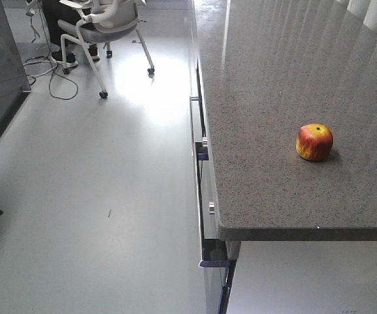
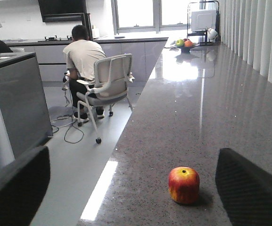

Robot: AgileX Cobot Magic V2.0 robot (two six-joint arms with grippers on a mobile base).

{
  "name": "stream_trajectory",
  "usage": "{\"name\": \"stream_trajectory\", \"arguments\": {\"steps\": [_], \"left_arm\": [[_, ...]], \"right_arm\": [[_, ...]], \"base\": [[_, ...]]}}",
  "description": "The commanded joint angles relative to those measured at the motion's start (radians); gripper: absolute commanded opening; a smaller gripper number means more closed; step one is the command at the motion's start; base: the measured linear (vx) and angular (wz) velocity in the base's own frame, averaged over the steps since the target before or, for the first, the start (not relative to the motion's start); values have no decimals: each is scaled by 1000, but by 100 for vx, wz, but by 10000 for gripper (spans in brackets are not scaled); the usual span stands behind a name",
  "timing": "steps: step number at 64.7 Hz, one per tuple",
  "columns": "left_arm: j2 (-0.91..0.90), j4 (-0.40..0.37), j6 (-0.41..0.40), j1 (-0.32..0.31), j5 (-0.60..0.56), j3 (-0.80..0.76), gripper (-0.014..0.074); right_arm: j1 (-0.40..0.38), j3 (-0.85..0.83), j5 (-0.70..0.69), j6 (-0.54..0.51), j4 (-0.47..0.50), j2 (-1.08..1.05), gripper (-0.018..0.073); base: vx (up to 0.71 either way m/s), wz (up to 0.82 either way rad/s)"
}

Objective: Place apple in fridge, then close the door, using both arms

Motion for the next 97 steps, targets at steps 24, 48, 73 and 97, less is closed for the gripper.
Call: {"name": "stream_trajectory", "arguments": {"steps": [24, 48, 73, 97], "left_arm": [[-15, -9, -3, -3, -75, -17, -6], [-15, -9, -3, -3, -75, -17, -6], [-15, -9, -3, -3, -75, -17, -6], [-15, -9, -3, -3, -75, -17, -6]], "right_arm": [[0, -414, -33, -42, -36, 451, 689], [0, -663, -22, 40, -84, 885, 671], [0, -751, -16, 205, -225, 1127, 659], [0, -751, -30, 297, -329, 1272, 650]], "base": [[0, 0], [0, 0], [0, 0], [0, 0]]}}
